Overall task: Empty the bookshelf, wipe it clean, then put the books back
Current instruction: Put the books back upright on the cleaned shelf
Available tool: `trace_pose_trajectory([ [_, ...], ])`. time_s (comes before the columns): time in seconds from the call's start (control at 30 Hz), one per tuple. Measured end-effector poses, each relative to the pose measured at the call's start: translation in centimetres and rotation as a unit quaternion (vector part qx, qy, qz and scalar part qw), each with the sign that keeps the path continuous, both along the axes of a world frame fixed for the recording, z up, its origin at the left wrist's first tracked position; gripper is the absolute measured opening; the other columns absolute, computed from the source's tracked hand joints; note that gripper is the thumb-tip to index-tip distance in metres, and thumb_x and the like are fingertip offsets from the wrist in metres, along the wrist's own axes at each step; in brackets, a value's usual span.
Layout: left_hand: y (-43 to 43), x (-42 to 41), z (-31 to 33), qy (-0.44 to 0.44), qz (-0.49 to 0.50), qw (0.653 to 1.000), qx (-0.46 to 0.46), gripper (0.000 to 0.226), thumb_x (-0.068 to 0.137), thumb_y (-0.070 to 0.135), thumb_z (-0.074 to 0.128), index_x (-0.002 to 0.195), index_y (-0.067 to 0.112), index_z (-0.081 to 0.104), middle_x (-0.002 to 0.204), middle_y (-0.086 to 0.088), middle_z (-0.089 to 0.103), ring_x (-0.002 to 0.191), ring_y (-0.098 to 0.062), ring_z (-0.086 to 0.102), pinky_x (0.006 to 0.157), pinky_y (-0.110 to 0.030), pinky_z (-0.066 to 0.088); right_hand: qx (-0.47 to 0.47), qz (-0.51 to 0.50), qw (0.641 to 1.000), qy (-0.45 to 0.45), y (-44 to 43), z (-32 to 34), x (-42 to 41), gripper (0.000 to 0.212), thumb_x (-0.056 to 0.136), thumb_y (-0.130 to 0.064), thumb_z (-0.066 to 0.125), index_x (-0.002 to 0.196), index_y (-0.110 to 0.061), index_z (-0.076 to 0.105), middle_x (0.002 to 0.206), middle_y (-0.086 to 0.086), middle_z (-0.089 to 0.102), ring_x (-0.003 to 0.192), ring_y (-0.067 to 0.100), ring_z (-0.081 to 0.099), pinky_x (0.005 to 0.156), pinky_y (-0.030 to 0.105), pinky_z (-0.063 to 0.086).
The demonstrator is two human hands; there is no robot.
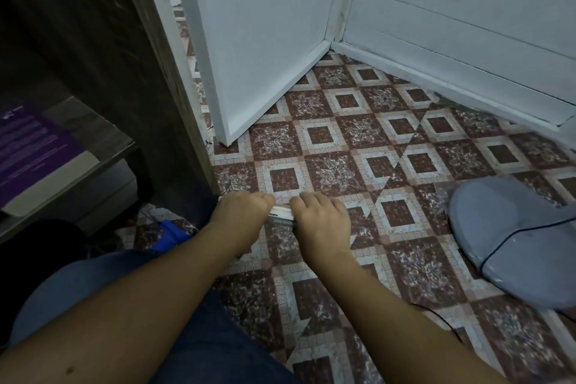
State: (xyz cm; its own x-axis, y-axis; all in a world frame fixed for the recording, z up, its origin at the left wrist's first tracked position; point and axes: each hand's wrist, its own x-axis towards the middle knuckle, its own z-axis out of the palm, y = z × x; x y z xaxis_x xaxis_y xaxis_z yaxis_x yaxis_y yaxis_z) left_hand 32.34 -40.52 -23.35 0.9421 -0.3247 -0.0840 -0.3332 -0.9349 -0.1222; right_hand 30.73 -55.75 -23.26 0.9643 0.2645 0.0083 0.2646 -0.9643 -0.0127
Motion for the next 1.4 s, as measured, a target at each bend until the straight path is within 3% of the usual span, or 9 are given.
trace_pose_trajectory([
  [0.13,-0.7,0.8,1.1,0.036,0.007,0.999,0.008,0.021,0.088,0.012,0.055,0.107,0.019,0.052,0.098,0.000,0.061,0.087,-0.022,0.059,0.064,-0.032,0.038,0.029,-0.031,0.999,-0.024,-0.1,-0.2,-0.4,0.046,0.047,-0.008,0.090,0.081,-0.016,0.061,0.073,0.001,0.066,0.069,0.025,0.064,0.072,0.038,0.053],
  [0.2,-1.2,1.1,1.8,0.059,0.029,0.998,-0.012,0.022,0.086,0.012,0.056,0.106,0.020,0.052,0.098,0.001,0.061,0.088,-0.022,0.059,0.066,-0.032,0.041,0.003,-0.034,0.999,-0.005,-0.1,1.0,0.0,0.037,0.069,-0.014,0.082,0.097,-0.017,0.058,0.089,0.001,0.068,0.085,0.023,0.065,0.084,0.038,0.049],
  [0.3,-2.3,1.2,2.7,0.048,0.055,0.996,-0.054,0.025,0.089,0.013,0.056,0.111,0.022,0.053,0.103,0.001,0.060,0.095,-0.022,0.057,0.073,-0.032,0.040,-0.016,-0.023,1.000,-0.003,-0.9,2.4,1.4,0.020,0.090,-0.012,0.062,0.106,-0.019,0.051,0.095,0.000,0.067,0.086,0.022,0.063,0.070,0.031,0.039],
  [0.47,-4.1,1.4,4.4,-0.005,0.047,0.998,-0.048,0.032,0.089,0.002,0.053,0.117,0.017,0.048,0.109,-0.003,0.058,0.101,-0.024,0.053,0.077,-0.032,0.034,-0.007,-0.068,0.998,0.016,-1.4,4.6,2.1,0.019,0.092,-0.008,0.055,0.107,-0.018,0.051,0.092,0.001,0.066,0.076,0.023,0.061,0.059,0.029,0.035],
  [0.63,-4.7,0.2,6.2,0.041,0.032,0.997,-0.062,0.033,0.084,0.002,0.060,0.100,0.018,0.035,0.102,-0.005,0.056,0.082,-0.021,0.045,0.068,-0.034,0.037,-0.073,-0.079,0.991,0.080,-1.7,7.7,1.9,0.023,0.094,-0.013,0.053,0.117,-0.018,0.049,0.102,0.001,0.066,0.088,0.022,0.064,0.062,0.029,0.039],
  [0.8,-3.0,-2.2,9.9,0.032,0.011,0.996,-0.085,0.037,0.083,0.005,0.065,0.107,0.017,0.039,0.106,-0.004,0.055,0.095,-0.024,0.054,0.069,-0.034,0.037,-0.097,-0.058,0.987,0.115,-0.3,12.4,0.5,0.035,0.095,-0.015,0.051,0.129,-0.019,0.050,0.115,0.001,0.063,0.103,0.023,0.062,0.070,0.031,0.042],
  [1.07,5.2,-9.1,19.2,-0.005,0.077,0.993,-0.085,0.039,0.083,0.014,0.067,0.112,0.022,0.042,0.116,-0.003,0.052,0.107,-0.026,0.049,0.091,-0.042,0.041,-0.097,0.064,0.992,0.042,7.8,20.7,-4.7,0.031,0.093,-0.021,0.053,0.124,-0.026,0.057,0.113,0.000,0.062,0.103,0.022,0.061,0.071,0.032,0.040],
  [1.2,11.0,-13.1,22.4,-0.054,0.134,0.988,-0.056,0.038,0.083,0.012,0.067,0.097,0.025,0.034,0.116,-0.002,0.051,0.111,-0.025,0.048,0.089,-0.041,0.039,-0.072,0.142,0.987,-0.018,13.3,24.0,-7.4,0.026,0.092,-0.024,0.056,0.118,-0.027,0.058,0.106,-0.001,0.062,0.100,0.022,0.062,0.068,0.032,0.037],
  [1.4,20.3,-19.6,25.3,-0.142,0.260,0.955,0.016,0.042,0.084,0.012,0.062,0.118,0.020,0.038,0.123,-0.001,0.045,0.114,-0.025,0.043,0.087,-0.038,0.036,0.010,0.245,0.967,-0.066,23.8,26.4,-11.0,0.030,0.088,-0.021,0.060,0.117,-0.029,0.058,0.106,-0.002,0.062,0.097,0.023,0.061,0.066,0.032,0.035],
])
